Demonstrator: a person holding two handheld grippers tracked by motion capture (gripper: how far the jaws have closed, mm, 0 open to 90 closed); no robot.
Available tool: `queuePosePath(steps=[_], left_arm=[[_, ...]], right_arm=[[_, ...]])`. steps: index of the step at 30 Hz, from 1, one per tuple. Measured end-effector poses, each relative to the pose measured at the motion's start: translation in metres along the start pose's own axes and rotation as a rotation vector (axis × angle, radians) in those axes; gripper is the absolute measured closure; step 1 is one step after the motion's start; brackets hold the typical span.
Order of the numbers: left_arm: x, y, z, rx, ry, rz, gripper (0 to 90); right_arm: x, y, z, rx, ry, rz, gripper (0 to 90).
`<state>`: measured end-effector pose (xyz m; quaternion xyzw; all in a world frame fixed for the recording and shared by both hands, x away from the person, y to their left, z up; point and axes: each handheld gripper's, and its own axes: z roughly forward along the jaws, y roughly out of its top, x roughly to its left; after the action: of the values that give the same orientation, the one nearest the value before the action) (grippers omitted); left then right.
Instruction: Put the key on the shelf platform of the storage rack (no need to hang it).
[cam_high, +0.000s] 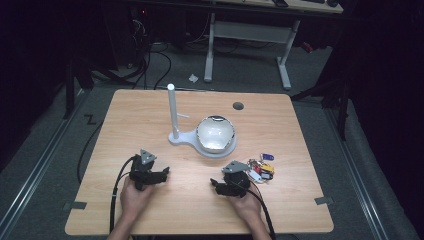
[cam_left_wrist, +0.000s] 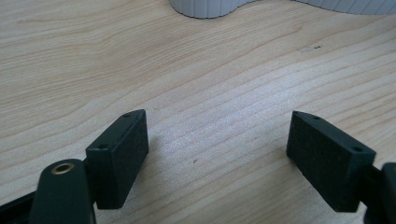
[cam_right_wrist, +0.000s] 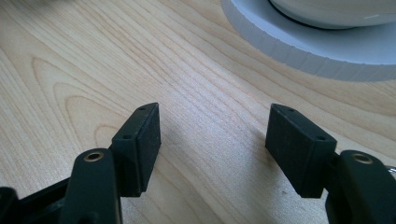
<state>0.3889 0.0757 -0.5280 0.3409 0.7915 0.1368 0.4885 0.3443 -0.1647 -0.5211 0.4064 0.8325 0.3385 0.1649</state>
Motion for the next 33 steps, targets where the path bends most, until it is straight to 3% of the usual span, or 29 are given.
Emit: queuePosePath(steps=[29, 33], left_arm=[[0.0003, 0.0003, 0.0002, 0.004, -0.005, 0.01, 21.1], [0.0002, 0.0003, 0.0002, 0.004, -0.004, 0.009, 21.1]], right_arm=[[0.0002, 0.0009, 0.0008, 0.001, -0.011, 0.014, 36.0], [-0.0026, 0.0014, 0.0003, 0.001, -0.004, 0.042, 37.6]])
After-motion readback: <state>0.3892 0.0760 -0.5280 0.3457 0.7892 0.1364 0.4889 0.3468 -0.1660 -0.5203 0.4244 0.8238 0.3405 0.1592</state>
